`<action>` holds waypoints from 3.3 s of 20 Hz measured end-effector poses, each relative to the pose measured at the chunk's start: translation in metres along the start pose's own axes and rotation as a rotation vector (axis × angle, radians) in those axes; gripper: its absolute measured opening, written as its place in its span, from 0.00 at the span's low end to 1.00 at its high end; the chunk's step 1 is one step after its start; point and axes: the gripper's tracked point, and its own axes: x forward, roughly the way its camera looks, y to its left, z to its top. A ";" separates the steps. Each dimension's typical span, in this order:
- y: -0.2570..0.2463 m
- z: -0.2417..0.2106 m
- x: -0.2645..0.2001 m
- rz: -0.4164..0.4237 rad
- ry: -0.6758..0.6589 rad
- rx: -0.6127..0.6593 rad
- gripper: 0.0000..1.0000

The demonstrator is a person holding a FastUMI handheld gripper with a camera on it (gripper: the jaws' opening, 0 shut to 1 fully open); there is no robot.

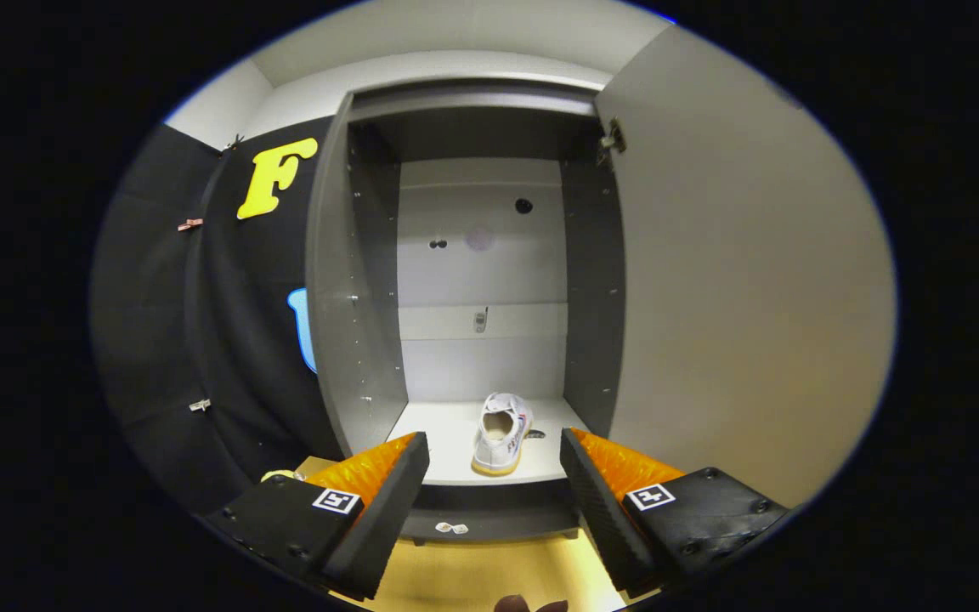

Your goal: Open the shoe cabinet door, grab the shoes and put them into the shoe cabinet, then close the shoe cabinet door.

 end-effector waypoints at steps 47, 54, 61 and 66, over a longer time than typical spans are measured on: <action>-0.199 -0.016 -0.114 -0.201 0.049 0.161 0.97; -0.119 -0.021 -0.091 -0.088 0.055 0.189 0.98; -0.059 -0.022 -0.077 0.014 0.072 0.163 0.98; -0.051 -0.021 -0.075 0.016 0.069 0.132 0.98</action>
